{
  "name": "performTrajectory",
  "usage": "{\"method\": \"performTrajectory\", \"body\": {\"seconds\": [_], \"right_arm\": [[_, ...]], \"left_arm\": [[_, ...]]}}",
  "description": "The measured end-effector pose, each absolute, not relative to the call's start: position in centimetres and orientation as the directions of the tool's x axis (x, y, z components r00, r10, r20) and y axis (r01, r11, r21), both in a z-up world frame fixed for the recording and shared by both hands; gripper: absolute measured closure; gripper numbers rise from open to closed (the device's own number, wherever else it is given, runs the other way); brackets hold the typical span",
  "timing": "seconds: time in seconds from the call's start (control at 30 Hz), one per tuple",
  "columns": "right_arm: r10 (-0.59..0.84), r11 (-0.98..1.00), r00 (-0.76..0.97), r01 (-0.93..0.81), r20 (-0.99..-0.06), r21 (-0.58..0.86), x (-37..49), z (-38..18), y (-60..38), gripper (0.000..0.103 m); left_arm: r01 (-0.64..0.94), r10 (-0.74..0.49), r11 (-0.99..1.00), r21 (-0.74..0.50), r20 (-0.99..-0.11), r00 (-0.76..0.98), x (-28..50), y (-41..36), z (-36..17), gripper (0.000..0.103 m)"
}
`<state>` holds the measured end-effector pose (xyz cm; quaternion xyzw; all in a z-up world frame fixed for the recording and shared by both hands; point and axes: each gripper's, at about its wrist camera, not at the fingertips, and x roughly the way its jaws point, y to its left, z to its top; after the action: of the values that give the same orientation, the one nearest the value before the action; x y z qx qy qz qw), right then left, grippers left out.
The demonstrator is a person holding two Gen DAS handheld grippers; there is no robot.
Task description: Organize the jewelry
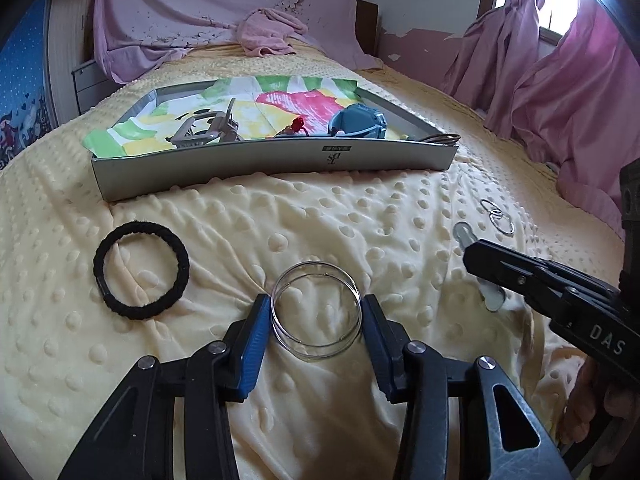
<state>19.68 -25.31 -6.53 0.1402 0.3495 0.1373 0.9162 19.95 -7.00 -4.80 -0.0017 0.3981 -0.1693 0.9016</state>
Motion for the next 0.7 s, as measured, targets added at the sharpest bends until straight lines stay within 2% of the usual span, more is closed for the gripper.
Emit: {"method": "performTrajectory", "body": {"seconds": [0.27, 0.47, 0.6, 0.7], "right_arm": [[0.344, 0.927, 0.755, -0.179, -0.557, 0.33, 20.8, -4.8, -25.6, 0.096], [0.319, 0.935, 0.813, -0.187, -0.488, 0.3, 24.7, -0.8, -27.6, 0.096], [0.292, 0.945, 0.837, -0.178, -0.463, 0.274, 28.2, 1.1, -28.5, 0.096], [0.284, 0.948, 0.829, -0.166, -0.482, 0.272, 30.6, 0.8, -29.0, 0.096]], "left_arm": [[0.303, -0.367, 0.929, -0.211, -0.613, 0.7, 20.1, -6.5, -1.3, 0.06], [0.341, -0.408, 0.913, -0.224, -0.529, 0.744, 24.6, -7.8, 2.8, 0.06], [0.339, -0.421, 0.907, -0.25, -0.512, 0.749, 28.2, -8.4, 3.2, 0.06], [0.332, -0.406, 0.914, -0.234, -0.532, 0.743, 30.5, -9.3, 2.4, 0.06]]}}
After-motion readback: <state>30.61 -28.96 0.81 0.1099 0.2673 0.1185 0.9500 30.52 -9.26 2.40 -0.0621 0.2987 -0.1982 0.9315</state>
